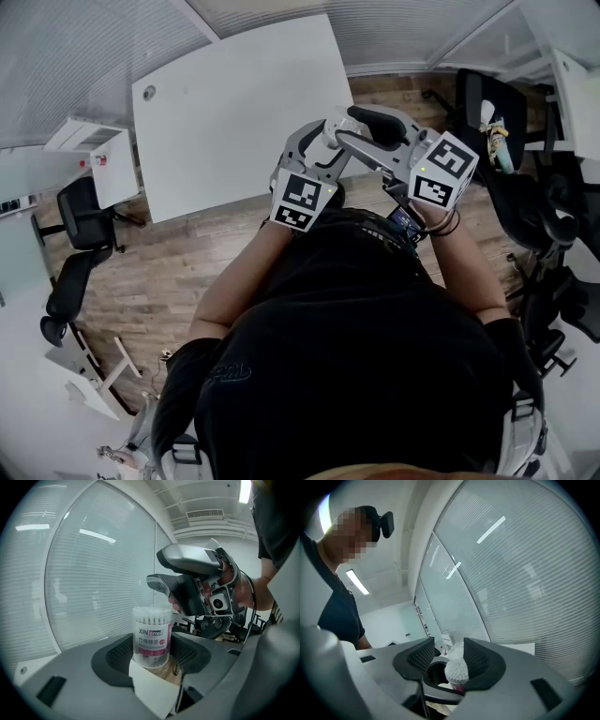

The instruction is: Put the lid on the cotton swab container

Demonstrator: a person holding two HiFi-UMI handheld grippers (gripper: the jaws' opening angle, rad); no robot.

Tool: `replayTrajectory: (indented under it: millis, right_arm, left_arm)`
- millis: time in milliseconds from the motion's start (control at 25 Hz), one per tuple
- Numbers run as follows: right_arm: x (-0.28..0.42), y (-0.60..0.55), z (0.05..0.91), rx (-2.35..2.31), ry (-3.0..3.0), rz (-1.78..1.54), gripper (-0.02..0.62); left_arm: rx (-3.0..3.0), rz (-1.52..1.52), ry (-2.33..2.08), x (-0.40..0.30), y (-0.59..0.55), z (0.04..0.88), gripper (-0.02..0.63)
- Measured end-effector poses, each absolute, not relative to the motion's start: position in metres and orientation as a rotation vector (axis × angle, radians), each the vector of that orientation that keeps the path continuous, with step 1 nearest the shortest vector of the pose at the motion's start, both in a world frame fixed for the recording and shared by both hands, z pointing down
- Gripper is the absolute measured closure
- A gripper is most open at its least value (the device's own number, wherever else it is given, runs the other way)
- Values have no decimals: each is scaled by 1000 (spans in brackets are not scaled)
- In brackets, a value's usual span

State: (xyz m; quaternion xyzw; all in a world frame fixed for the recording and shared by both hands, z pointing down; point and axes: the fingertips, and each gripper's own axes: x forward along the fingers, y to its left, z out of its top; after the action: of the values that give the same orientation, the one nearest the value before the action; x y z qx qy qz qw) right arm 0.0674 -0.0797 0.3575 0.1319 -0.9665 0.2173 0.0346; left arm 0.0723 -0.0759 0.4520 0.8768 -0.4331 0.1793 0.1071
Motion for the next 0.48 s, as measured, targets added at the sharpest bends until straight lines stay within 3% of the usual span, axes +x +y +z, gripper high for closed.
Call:
replayTrajectory:
  millis: [240, 480]
  right_arm:
    - [67, -83, 359, 424, -2955, 672, 467]
    - [66, -85, 362, 430, -2938, 694, 504]
  left_arm:
    - [2586, 528, -1269, 72, -76, 451, 349]
    - [2587, 529, -1268, 70, -77, 452, 348]
